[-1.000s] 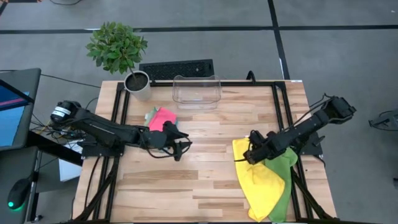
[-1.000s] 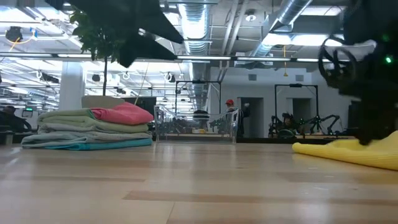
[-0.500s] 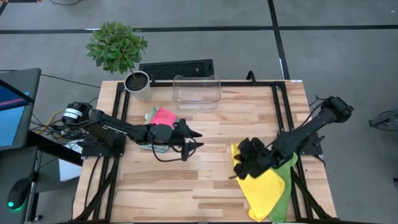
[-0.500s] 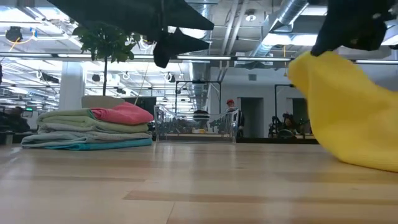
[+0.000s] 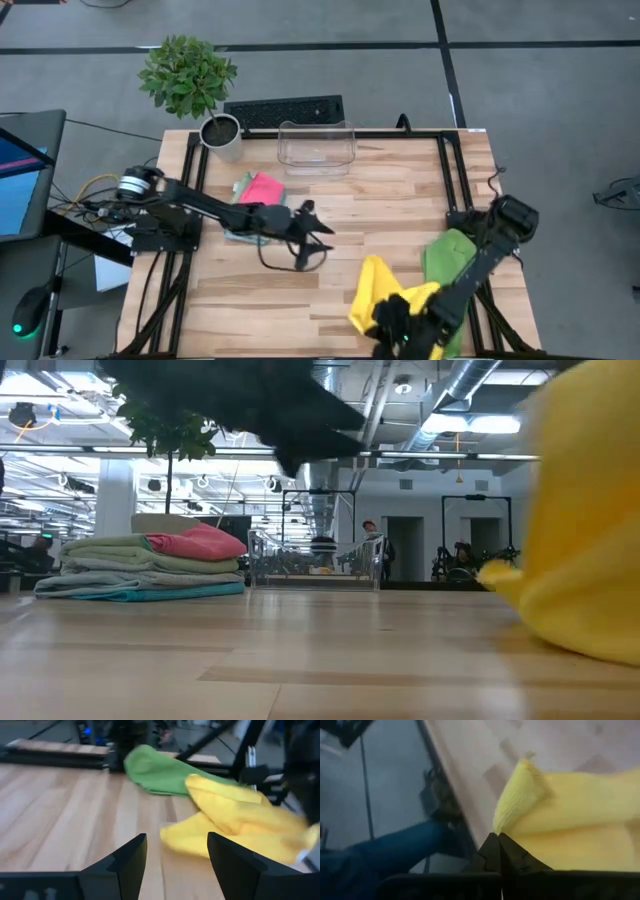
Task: Fold microfiber towels
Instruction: Fold the yellow microfiber cloth
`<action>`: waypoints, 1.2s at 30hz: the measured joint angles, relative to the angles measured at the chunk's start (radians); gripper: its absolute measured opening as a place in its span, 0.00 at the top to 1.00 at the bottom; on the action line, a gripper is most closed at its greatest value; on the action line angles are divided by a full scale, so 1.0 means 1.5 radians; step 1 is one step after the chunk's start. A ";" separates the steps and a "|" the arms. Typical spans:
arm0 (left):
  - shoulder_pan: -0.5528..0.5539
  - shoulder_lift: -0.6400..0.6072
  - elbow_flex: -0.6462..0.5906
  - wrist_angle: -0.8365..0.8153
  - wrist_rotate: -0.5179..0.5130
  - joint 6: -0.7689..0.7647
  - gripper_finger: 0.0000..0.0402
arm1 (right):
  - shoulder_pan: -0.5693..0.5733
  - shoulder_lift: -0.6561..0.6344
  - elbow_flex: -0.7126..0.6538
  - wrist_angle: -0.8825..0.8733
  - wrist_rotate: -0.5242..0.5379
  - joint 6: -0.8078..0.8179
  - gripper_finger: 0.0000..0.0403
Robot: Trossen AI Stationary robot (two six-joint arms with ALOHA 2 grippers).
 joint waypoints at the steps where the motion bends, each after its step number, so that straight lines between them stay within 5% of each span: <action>1: -0.002 0.027 0.024 0.002 0.009 0.021 0.50 | 0.009 0.013 0.019 -0.009 -0.001 0.014 0.98; 8: -0.015 0.186 0.211 -0.117 0.086 0.215 0.50 | 0.057 0.039 0.062 -0.034 0.005 0.105 0.98; 16: -0.036 0.299 0.403 -0.379 0.054 0.439 0.50 | 0.086 0.040 0.064 -0.039 0.016 0.138 0.98; 24: -0.090 0.335 0.413 -0.356 0.025 0.698 0.50 | 0.100 0.040 0.064 -0.054 0.017 0.139 0.97; 36: -0.096 0.394 0.416 -0.250 -0.130 0.795 0.51 | 0.107 0.040 0.064 -0.061 0.017 0.146 0.97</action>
